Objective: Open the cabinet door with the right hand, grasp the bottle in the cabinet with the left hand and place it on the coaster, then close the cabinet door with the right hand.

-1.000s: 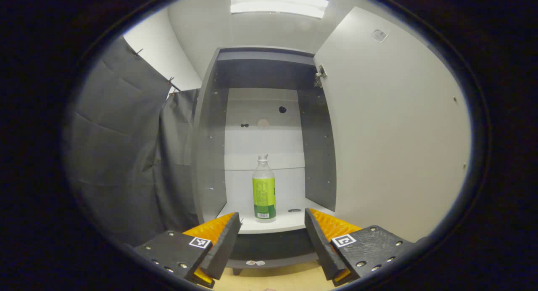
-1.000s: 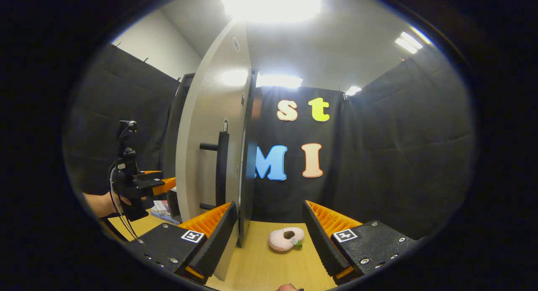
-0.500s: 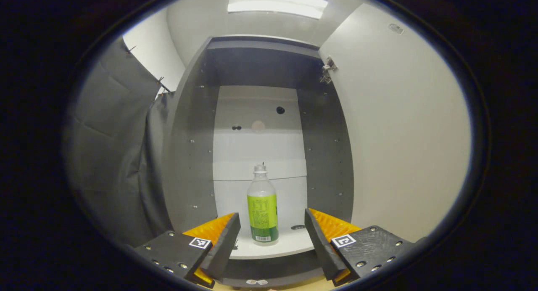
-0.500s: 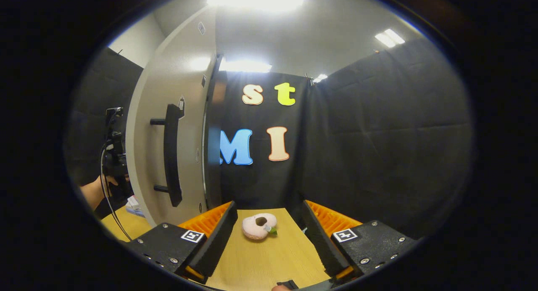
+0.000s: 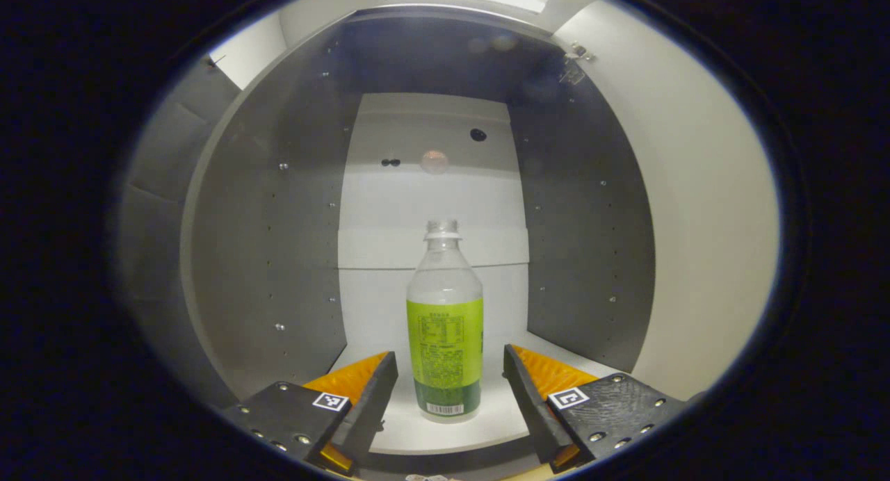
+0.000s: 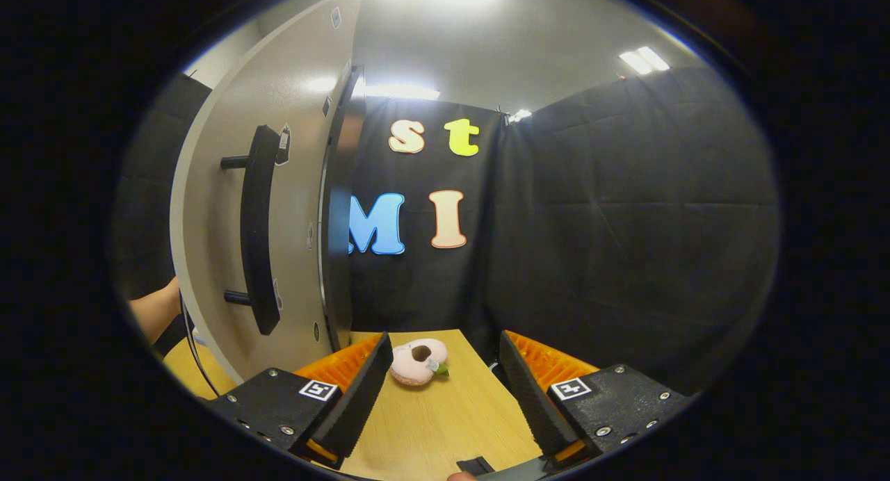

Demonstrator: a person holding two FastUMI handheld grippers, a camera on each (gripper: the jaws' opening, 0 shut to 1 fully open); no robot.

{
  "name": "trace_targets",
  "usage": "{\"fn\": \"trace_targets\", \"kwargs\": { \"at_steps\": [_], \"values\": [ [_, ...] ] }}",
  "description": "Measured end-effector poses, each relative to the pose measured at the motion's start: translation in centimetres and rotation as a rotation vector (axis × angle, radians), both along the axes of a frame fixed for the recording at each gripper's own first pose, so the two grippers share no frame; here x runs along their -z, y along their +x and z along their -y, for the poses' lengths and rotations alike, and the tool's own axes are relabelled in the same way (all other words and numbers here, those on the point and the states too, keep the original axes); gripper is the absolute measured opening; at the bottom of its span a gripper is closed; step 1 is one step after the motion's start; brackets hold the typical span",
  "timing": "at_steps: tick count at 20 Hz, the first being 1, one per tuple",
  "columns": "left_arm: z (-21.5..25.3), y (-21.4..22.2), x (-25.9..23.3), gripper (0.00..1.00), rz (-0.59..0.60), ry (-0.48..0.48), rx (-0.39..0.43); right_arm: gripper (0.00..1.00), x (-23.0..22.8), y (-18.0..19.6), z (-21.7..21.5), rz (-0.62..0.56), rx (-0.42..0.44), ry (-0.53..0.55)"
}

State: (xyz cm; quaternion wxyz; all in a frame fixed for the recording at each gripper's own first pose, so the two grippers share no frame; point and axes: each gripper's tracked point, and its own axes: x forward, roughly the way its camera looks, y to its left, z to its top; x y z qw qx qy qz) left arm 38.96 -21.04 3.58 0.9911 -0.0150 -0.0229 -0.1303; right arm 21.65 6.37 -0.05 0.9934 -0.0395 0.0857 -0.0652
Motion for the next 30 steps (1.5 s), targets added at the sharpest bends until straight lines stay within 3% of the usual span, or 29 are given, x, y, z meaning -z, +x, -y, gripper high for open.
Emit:
{"fn": "trace_targets", "kwargs": {
  "at_steps": [2, 6, 8, 11, 12, 13, 19, 20, 23, 24, 25, 27, 29, 30],
  "values": [
    [0.1, 1.3, 0.4, 0.88, -0.01, -0.007, -0.001, 0.95, 0.3, 0.1, -0.2, -0.008, 0.001, 0.003],
    [0.8, 2.8, 0.9, 0.92, -0.034, 0.004, 0.017, 0.95, 0.6, 0.0, -0.1, -0.019, 0.008, -0.001],
    [1.1, 3.0, 0.7, 0.88, -0.024, 0.01, 0.011, 0.95, 0.5, 0.0, 0.1, -0.016, 0.008, 0.003],
    [0.7, 2.3, 0.4, 0.63, -0.035, -0.006, -0.005, 0.95, 0.2, -0.4, 0.3, -0.008, 0.001, 0.004],
    [0.7, 1.7, 0.2, 0.72, -0.033, -0.019, -0.004, 0.96, 0.0, -0.5, 0.5, -0.003, -0.004, 0.003],
    [0.6, 1.2, -0.4, 0.67, -0.026, -0.031, -0.008, 0.96, -0.1, -0.7, 0.6, 0.002, -0.01, 0.003],
    [-1.2, -2.4, -2.6, 0.67, 0.013, -0.011, -0.04, 0.95, -0.7, -1.6, 1.3, 0.025, -0.069, 0.026],
    [-1.5, -3.2, -2.8, 0.63, 0.017, -0.009, -0.047, 0.95, -0.7, -1.5, 1.4, 0.026, -0.081, 0.031],
    [-2.2, -5.2, -3.6, 0.72, 0.025, -0.006, -0.069, 0.95, -0.7, -1.9, 1.6, 0.029, -0.122, 0.044],
    [-2.8, -6.3, -3.6, 0.63, 0.029, -0.003, -0.078, 0.95, -0.8, -2.0, 1.8, 0.033, -0.132, 0.043],
    [-3.2, -7.3, -3.7, 0.72, 0.034, -0.002, -0.084, 0.95, -1.0, -2.1, 2.1, 0.043, -0.139, 0.04],
    [-4.0, -9.2, -4.2, 0.72, 0.043, 0.002, -0.104, 0.95, -1.1, -2.3, 2.5, 0.054, -0.157, 0.037],
    [-4.9, -10.9, -4.3, 0.63, 0.045, 0.005, -0.125, 0.95, -1.3, -2.5, 2.6, 0.064, -0.174, 0.046],
    [-5.4, -11.9, -4.1, 0.66, 0.045, 0.006, -0.136, 0.95, -1.4, -2.6, 2.9, 0.074, -0.177, 0.05]
  ]
}}
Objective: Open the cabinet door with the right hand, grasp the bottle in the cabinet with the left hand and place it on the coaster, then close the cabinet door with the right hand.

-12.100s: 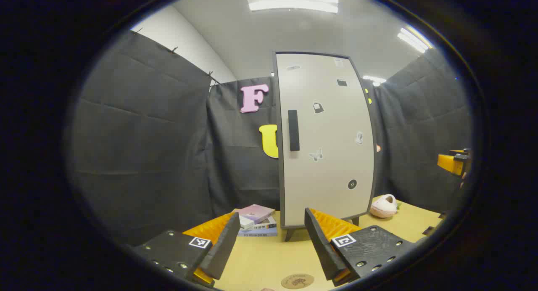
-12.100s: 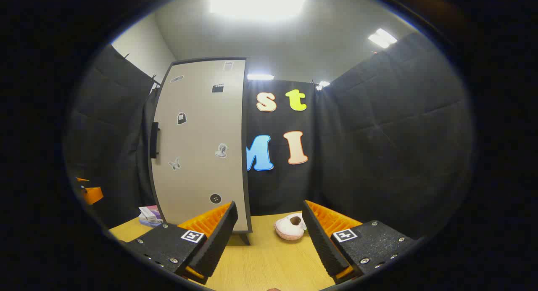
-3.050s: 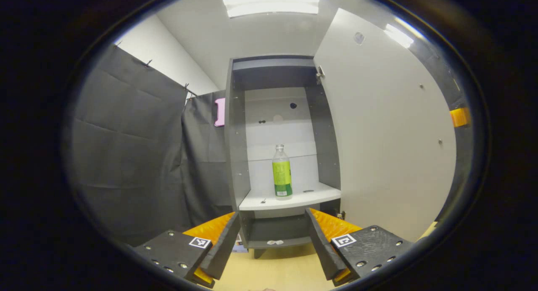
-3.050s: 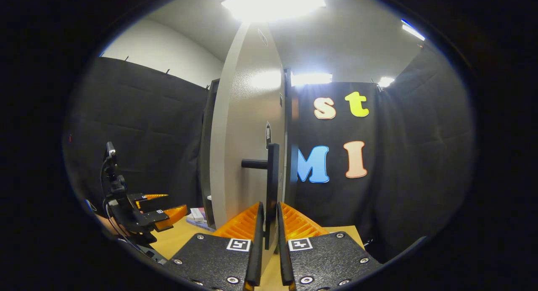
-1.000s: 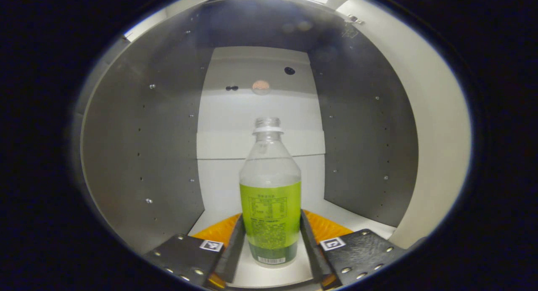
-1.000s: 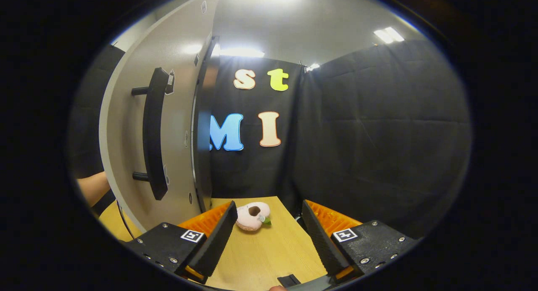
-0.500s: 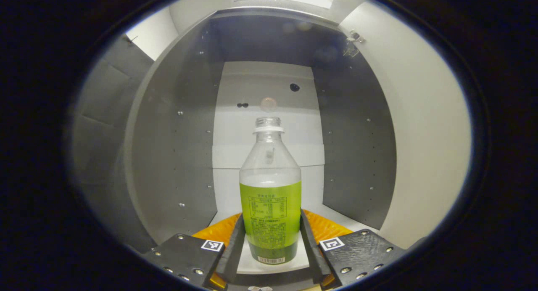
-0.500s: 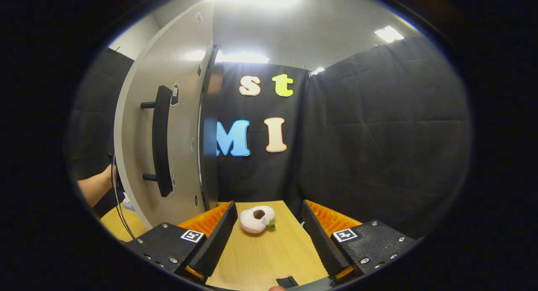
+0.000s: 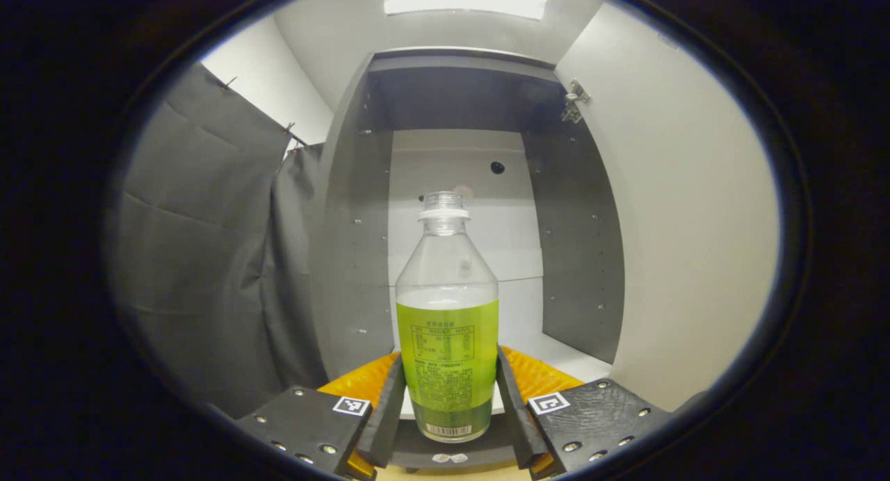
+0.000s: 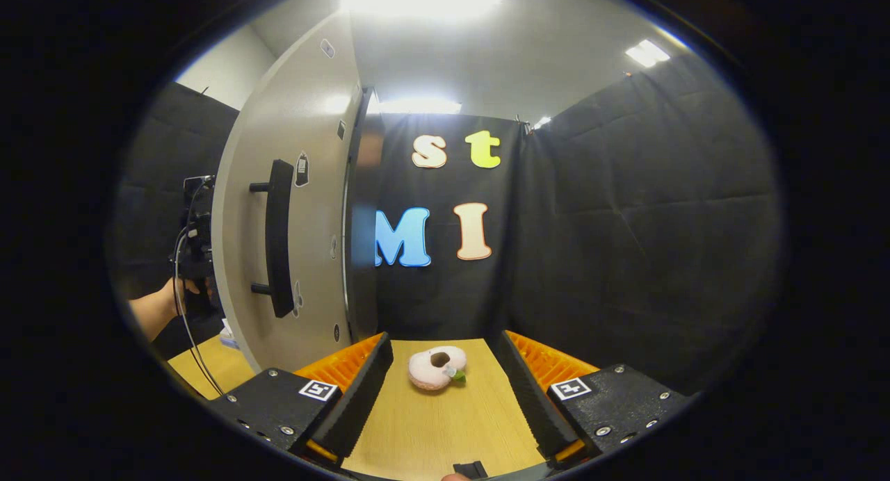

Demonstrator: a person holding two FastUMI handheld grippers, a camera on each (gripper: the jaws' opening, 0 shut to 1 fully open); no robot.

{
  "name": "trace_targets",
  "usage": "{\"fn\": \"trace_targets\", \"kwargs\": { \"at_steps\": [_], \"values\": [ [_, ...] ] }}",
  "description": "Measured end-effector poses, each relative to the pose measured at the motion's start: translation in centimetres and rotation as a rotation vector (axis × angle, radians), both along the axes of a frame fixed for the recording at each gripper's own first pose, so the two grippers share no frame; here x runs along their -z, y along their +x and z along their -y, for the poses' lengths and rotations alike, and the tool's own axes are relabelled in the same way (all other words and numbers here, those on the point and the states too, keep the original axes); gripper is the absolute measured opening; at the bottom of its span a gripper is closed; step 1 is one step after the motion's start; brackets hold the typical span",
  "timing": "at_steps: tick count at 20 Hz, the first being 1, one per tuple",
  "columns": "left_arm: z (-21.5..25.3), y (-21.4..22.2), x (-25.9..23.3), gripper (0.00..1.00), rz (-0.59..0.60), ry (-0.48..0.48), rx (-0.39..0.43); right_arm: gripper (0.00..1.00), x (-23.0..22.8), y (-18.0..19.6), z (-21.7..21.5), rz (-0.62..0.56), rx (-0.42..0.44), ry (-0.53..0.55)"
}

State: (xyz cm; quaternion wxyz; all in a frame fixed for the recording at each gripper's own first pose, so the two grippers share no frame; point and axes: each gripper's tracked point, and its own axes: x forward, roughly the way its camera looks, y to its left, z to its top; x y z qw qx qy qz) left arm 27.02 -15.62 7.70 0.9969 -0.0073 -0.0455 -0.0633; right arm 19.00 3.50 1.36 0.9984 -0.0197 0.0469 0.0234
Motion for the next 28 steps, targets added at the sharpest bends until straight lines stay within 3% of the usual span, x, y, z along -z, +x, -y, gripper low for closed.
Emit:
{"fn": "trace_targets", "kwargs": {
  "at_steps": [2, 6, 8, 9, 15, 16, 21, 23, 26, 28],
  "values": [
    [-1.1, -1.7, 0.2, 0.72, 0.001, 0.005, -0.019, 0.95, 0.0, -0.1, 0.3, 0.012, -0.003, 0.002],
    [-2.6, -4.6, 1.3, 0.72, -0.006, 0.01, -0.042, 0.95, 0.5, -0.9, 0.6, 0.0, 0.005, 0.019],
    [-3.4, -6.2, 2.3, 0.63, -0.015, 0.005, -0.041, 0.95, 0.7, -1.4, 0.4, -0.004, 0.009, 0.027],
    [-3.7, -6.9, 2.7, 0.67, -0.017, 0.003, -0.037, 0.95, 0.7, -1.7, 0.4, -0.002, 0.017, 0.029],
    [-5.4, -11.1, 6.2, 0.67, -0.04, 0.002, -0.014, 0.95, 1.6, -4.5, -1.0, -0.022, 0.043, 0.065],
    [-5.8, -11.8, 6.7, 0.72, -0.04, -0.001, -0.015, 0.95, 1.9, -5.0, -1.1, -0.03, 0.046, 0.06],
    [-7.1, -14.5, 9.1, 0.67, -0.032, 0.011, -0.023, 0.95, 1.8, -6.9, -1.5, -0.041, 0.056, 0.048],
    [-7.3, -15.5, 10.3, 0.72, -0.032, 0.015, -0.021, 0.95, 1.6, -7.5, -1.5, -0.04, 0.063, 0.052],
    [-7.3, -16.3, 12.5, 0.72, -0.045, 0.028, -0.019, 0.95, 1.6, -7.9, -1.9, -0.041, 0.067, 0.052],
    [-7.4, -17.6, 14.4, 0.67, -0.054, 0.022, -0.017, 0.95, 1.6, -8.2, -2.0, -0.047, 0.069, 0.048]
  ]
}}
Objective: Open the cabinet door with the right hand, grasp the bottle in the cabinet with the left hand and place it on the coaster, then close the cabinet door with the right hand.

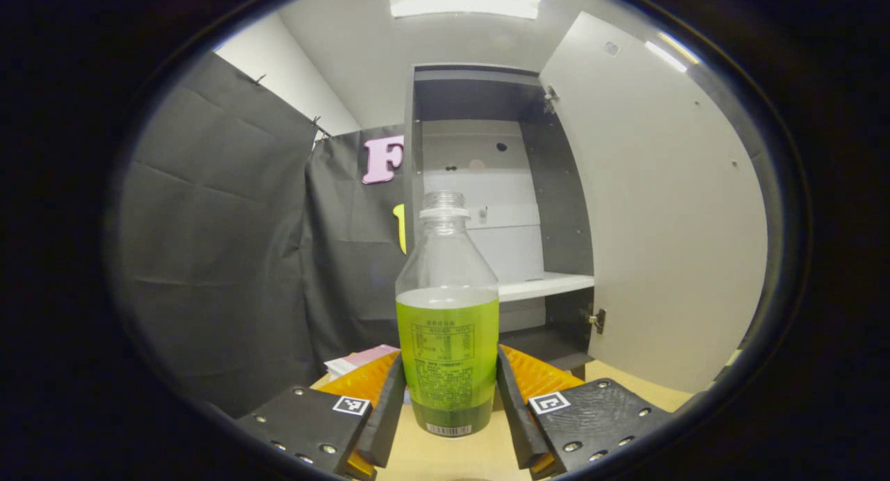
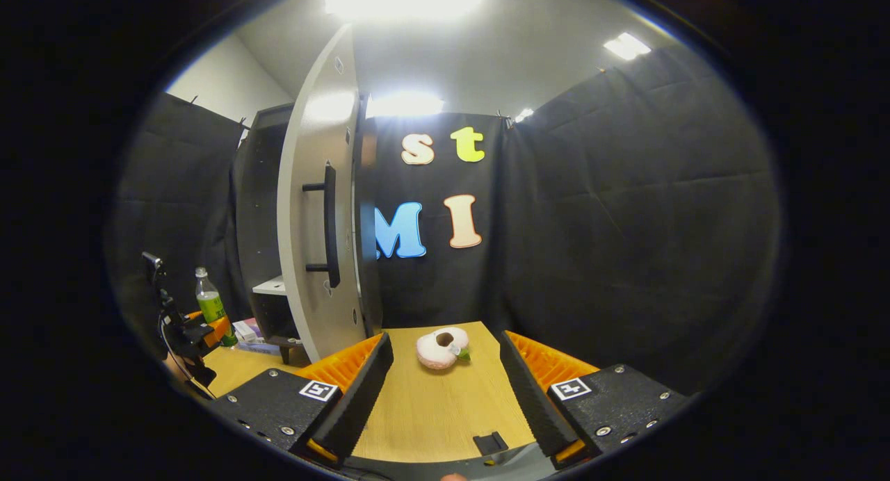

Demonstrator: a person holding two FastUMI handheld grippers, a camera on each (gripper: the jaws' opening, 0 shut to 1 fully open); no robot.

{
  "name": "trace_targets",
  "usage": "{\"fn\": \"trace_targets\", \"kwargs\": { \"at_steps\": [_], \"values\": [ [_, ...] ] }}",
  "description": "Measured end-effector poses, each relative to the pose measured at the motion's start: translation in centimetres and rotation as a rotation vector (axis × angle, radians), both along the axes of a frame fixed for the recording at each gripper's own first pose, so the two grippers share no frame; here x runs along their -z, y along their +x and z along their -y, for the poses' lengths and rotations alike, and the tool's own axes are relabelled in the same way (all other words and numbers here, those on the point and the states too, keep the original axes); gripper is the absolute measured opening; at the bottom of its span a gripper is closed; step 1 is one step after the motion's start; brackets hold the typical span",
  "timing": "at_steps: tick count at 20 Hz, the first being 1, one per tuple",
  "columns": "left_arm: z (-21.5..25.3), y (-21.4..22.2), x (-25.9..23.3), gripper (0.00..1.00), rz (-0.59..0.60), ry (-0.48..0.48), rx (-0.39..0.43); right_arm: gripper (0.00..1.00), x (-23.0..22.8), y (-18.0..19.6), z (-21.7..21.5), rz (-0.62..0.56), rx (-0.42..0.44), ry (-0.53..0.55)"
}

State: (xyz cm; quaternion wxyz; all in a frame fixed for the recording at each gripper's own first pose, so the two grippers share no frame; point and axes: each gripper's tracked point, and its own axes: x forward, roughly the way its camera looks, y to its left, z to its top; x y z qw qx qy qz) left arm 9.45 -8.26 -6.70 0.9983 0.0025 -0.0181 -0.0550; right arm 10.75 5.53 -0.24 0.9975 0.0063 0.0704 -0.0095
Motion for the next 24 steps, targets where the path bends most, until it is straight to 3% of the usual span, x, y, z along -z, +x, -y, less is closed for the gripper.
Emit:
{"fn": "trace_targets", "kwargs": {
  "at_steps": [4, 5, 6, 10, 11, 12, 13, 14, 19, 20, 24],
  "values": [
    [-0.2, -1.9, 2.9, 0.68, -0.013, -0.003, -0.002, 0.95, -0.1, -0.5, -0.2, -0.006, 0.009, -0.005],
    [0.0, -2.1, 3.7, 0.72, -0.025, 0.002, 0.001, 0.95, 0.0, -0.5, -0.4, -0.011, 0.007, -0.002],
    [-0.1, -2.5, 4.7, 0.68, -0.041, 0.006, 0.002, 0.95, 0.1, -0.6, -0.6, -0.015, 0.005, -0.002],
    [0.0, -3.7, 8.2, 0.68, -0.082, -0.001, -0.004, 0.95, 0.3, -0.6, -1.1, -0.031, -0.004, -0.015],
    [0.0, -4.0, 9.1, 0.72, -0.09, 0.0, -0.005, 0.95, 0.4, -0.6, -1.1, -0.038, -0.005, -0.015],
    [0.1, -4.2, 10.0, 0.67, -0.102, 0.001, -0.006, 0.95, 0.4, -0.8, -1.1, -0.043, -0.003, -0.013],
    [0.2, -4.3, 10.9, 0.72, -0.114, 0.001, -0.004, 0.95, 0.3, -0.8, -1.1, -0.045, -0.003, -0.01],
    [0.3, -4.5, 11.9, 0.67, -0.127, 0.006, -0.007, 0.95, 0.3, -0.7, -1.0, -0.048, 0.0, -0.008],
    [0.1, -5.0, 16.3, 0.68, -0.194, 0.021, -0.023, 0.95, 0.3, -0.7, -0.8, -0.065, 0.007, -0.01],
    [0.1, -5.1, 17.0, 0.72, -0.203, 0.021, -0.024, 0.95, 0.5, -0.4, -0.9, -0.07, 0.007, -0.01],
    [0.1, -5.1, 19.0, 0.68, -0.216, 0.016, -0.036, 0.95, 0.9, 0.0, -1.1, -0.089, 0.001, -0.026]
  ]
}}
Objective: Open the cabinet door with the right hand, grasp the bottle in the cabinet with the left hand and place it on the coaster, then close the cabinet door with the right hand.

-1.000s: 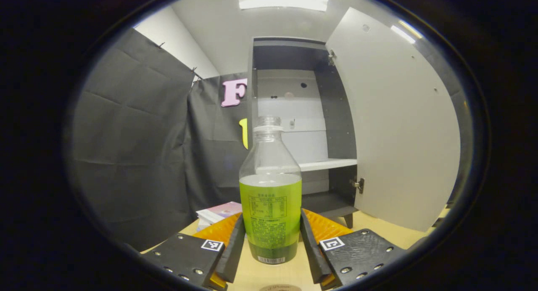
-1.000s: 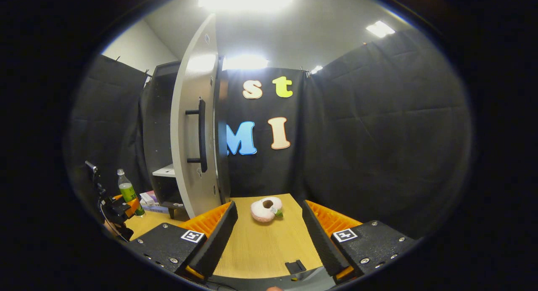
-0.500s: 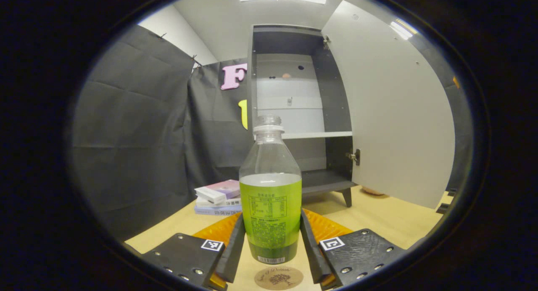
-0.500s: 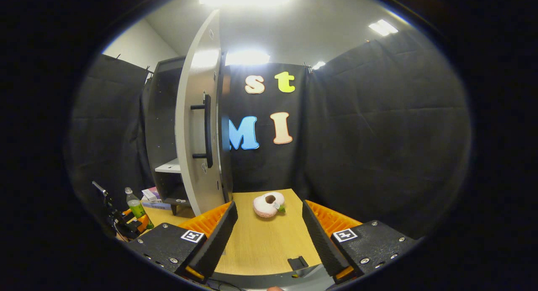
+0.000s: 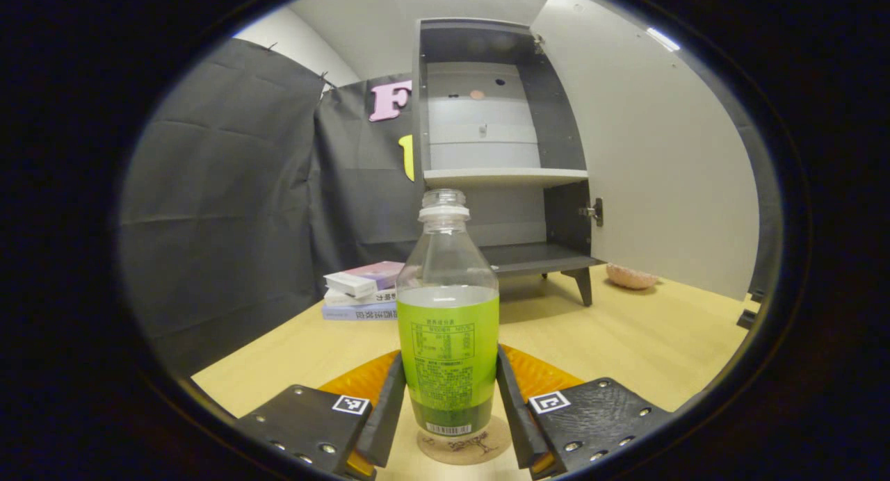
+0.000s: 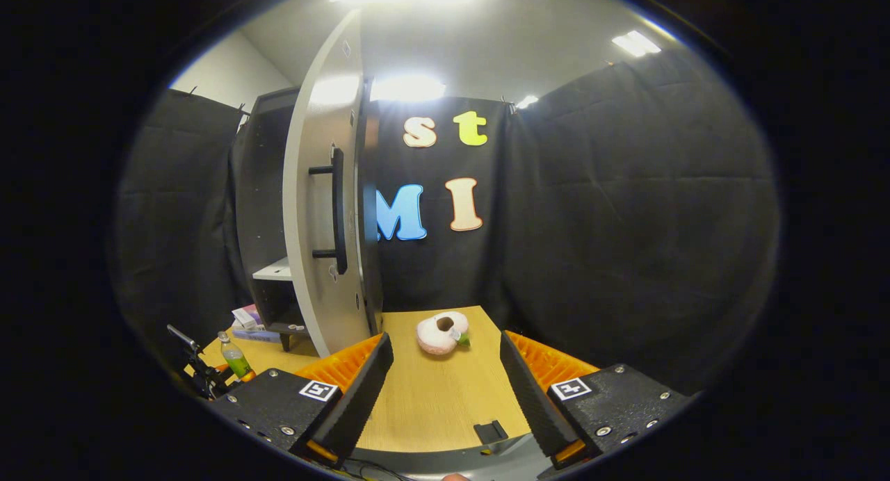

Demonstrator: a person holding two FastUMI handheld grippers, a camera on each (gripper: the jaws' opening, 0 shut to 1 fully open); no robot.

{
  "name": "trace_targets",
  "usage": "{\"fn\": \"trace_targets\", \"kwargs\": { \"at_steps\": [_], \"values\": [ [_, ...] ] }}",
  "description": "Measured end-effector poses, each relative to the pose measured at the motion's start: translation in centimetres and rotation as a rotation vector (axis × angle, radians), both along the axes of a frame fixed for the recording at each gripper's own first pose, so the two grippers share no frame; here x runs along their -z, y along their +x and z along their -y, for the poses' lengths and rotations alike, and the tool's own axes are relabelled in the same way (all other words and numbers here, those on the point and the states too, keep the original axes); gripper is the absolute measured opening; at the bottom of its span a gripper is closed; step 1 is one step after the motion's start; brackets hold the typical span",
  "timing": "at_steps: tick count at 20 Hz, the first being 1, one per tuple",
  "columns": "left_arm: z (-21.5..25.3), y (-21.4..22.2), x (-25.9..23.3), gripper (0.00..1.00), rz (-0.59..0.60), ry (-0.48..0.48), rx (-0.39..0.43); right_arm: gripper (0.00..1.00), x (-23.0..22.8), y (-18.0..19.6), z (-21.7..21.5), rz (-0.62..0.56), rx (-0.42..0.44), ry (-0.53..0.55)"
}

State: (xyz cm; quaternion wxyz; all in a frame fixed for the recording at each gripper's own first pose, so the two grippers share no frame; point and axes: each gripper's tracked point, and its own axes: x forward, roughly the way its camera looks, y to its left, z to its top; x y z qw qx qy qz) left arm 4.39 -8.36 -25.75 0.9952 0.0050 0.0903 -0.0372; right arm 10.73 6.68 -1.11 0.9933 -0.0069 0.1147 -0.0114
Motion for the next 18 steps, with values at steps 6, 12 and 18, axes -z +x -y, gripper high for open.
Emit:
{"fn": "trace_targets", "kwargs": {
  "at_steps": [6, 12, 18],
  "values": [
    [0.3, -0.4, 2.3, 0.68, -0.012, -0.013, -0.014, 0.95, 0.5, 0.7, -1.3, -0.036, -0.033, -0.016],
    [0.5, -1.5, 3.0, 0.68, -0.01, -0.022, -0.027, 0.96, 0.1, 0.8, -2.4, -0.038, -0.068, -0.03],
    [-0.2, -1.9, 3.3, 0.84, -0.064, -0.006, -0.055, 0.95, 0.2, 1.1, -2.7, -0.035, -0.083, -0.013]
  ]
}}
